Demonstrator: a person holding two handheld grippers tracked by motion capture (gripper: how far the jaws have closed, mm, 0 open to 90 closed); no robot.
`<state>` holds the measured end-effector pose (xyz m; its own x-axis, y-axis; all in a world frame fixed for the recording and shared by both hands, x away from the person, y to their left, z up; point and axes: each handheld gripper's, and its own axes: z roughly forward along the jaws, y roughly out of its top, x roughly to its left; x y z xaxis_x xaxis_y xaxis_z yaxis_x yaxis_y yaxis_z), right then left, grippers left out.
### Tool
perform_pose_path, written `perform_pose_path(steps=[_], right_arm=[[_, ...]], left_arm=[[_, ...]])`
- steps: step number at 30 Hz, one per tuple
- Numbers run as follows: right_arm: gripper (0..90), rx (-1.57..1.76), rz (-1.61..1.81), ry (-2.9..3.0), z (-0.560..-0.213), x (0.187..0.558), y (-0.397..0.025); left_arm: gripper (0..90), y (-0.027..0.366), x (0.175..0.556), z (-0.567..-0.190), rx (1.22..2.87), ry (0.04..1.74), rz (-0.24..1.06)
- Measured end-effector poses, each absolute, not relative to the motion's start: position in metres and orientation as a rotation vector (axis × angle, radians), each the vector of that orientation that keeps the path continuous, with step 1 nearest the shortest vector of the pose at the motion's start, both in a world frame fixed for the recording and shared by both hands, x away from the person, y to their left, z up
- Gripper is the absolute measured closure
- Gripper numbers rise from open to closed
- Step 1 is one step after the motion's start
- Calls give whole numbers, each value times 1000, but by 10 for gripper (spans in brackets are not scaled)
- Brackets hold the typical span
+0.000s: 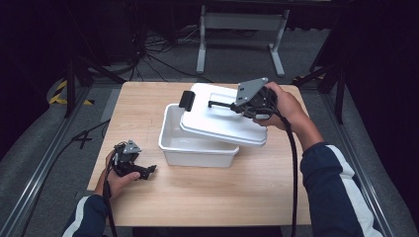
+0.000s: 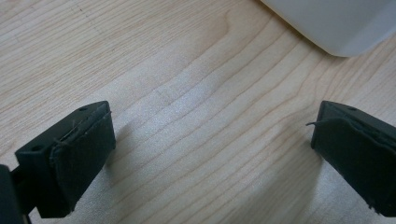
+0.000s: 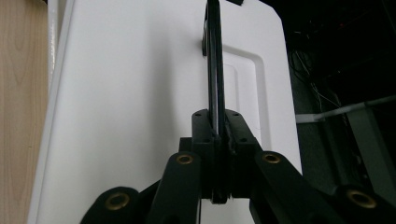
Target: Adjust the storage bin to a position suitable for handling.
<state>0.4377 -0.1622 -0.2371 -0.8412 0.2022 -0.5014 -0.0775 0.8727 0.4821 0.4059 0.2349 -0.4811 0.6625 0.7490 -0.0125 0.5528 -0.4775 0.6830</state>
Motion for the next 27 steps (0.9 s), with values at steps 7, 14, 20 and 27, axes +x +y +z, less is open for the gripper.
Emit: perform_pose_path(steps=[7, 14, 20, 27], right_arm=[[850, 141, 680, 2458, -232, 437, -189], [850, 211, 684, 2437, -232, 437, -222], [851, 295, 701, 2414, -233, 435, -252], [850, 366, 686, 2403, -240, 435, -280]], left_arm=[[1, 235, 406, -481, 2208, 999, 380], [2, 235, 406, -481, 2204, 1001, 383], [1, 235, 406, -481, 2205, 1000, 384], [2, 235, 406, -481, 2212, 994, 389]])
